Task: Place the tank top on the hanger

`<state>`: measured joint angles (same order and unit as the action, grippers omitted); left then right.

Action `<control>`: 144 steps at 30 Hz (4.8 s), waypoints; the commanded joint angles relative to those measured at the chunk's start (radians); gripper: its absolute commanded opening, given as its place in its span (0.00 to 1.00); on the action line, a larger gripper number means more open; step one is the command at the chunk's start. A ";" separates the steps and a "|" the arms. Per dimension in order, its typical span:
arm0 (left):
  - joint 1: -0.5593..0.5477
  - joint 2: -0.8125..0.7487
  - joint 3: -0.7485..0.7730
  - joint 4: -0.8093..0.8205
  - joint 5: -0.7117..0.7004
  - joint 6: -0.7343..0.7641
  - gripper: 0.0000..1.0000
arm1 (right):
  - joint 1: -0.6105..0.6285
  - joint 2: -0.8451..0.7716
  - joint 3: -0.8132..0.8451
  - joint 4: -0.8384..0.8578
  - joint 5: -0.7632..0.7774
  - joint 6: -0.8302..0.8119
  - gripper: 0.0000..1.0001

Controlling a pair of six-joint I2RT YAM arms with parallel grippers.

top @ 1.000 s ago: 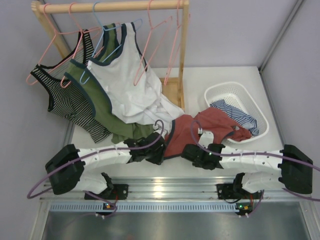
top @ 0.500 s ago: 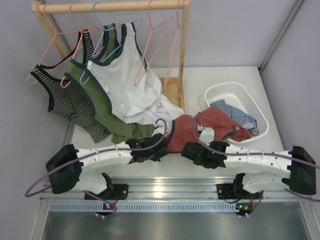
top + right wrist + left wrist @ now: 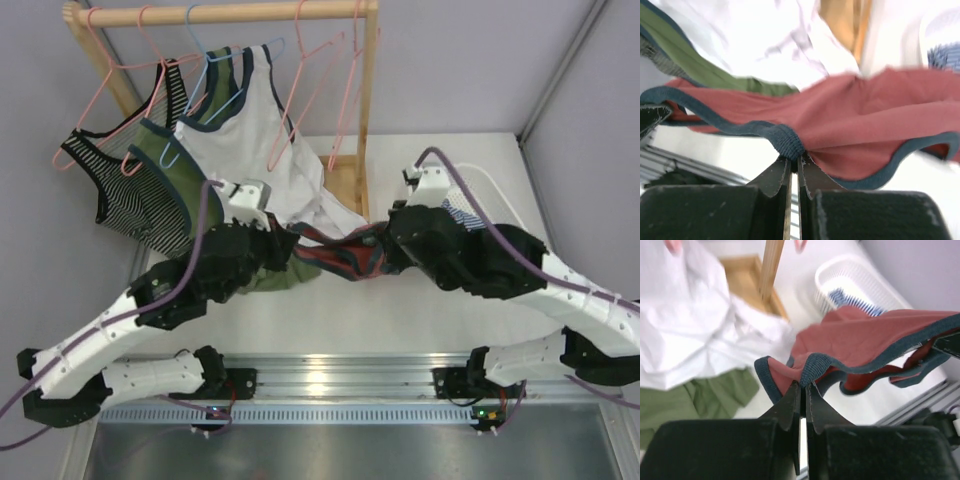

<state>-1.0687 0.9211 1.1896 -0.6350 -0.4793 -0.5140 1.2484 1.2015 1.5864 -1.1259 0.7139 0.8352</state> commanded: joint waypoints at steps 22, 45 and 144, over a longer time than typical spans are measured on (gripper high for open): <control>-0.004 -0.008 0.637 0.198 -0.097 0.411 0.00 | -0.081 0.167 0.695 0.377 -0.131 -0.706 0.00; -0.005 0.030 0.306 -0.070 -0.064 0.049 0.00 | -0.402 -0.161 0.028 0.399 -0.494 -0.521 0.00; 0.613 0.659 0.802 0.191 0.436 0.532 0.59 | -0.534 -0.230 -0.687 0.577 -0.762 -0.278 0.70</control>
<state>-0.4831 1.6016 2.0216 -0.5373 -0.1596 -0.0158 0.7235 1.0134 0.9035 -0.5629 -0.0429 0.5610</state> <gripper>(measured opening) 0.593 0.702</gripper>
